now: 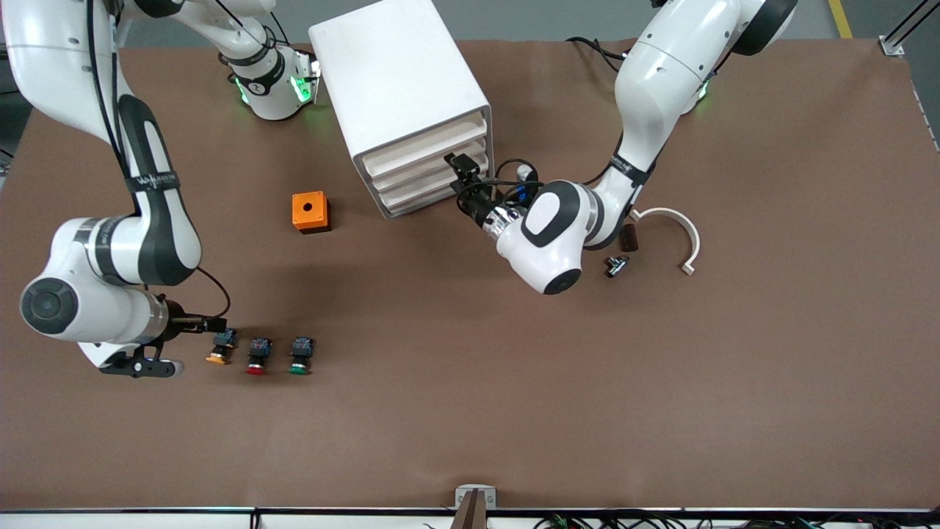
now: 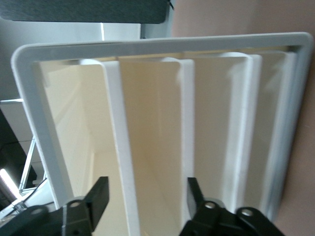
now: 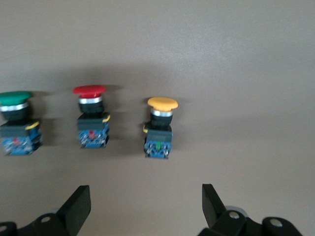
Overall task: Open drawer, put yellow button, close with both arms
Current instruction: 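Pull the top drawer open with the left gripper while the right grasps yellow button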
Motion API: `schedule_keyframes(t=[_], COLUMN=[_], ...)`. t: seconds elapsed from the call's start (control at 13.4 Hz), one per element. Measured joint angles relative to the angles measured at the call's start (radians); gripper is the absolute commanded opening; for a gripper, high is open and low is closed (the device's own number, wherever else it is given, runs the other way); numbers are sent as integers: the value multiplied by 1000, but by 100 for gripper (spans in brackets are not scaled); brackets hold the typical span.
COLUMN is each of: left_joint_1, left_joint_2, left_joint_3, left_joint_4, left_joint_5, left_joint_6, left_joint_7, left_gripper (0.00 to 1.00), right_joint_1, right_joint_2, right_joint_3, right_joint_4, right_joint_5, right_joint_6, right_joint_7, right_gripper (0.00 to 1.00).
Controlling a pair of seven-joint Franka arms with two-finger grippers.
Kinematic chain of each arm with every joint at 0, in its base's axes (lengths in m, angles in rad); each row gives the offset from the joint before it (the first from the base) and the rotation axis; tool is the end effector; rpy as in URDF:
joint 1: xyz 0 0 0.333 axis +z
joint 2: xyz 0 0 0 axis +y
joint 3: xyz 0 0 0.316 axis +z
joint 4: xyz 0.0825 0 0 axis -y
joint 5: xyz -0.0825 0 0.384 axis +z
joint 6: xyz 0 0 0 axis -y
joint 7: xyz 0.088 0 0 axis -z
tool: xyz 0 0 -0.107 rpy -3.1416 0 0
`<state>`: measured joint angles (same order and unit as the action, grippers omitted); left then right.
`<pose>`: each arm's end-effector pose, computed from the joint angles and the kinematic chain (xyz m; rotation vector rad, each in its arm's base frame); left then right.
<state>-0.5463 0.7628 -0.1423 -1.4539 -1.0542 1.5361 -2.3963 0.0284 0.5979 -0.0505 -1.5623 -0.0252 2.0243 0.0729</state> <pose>0.4704 -0.4872 0.2583 -1.0891 -1.8707 1.4376 0.6838 -0.0119 0.2854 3.0782 -0.1164 -0.2066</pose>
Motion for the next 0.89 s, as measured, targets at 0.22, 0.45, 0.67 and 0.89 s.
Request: schedule_keyframes(t=[0.22,0.45,0.67,0.89], left_joint_1=[-31,-59,-57,-22], left_joint_2=[2,11,19,19], left_joint_3=[-1,-1,-1,2], left_joint_4=[0,0,0,6], left_joint_5=[-10,-19,-32,-35], left_joint_6=[-28,-28,-39,-48], left_joint_7=[-29,-39,-39,-42], left_gripper=[48,4,0,0], right_joint_1=[-17,-32,-37,-40], right_joint_2=[27,40,82,125], right_joint_3=[-1,-1,-1,-1], right_joint_4=[1,1,-1,-2], right_joint_5=[0,1,8,36], right_joint_6=[15,34,106,141], right_joint_7=[1,1,3,6], right_gripper=[100,100,100,100])
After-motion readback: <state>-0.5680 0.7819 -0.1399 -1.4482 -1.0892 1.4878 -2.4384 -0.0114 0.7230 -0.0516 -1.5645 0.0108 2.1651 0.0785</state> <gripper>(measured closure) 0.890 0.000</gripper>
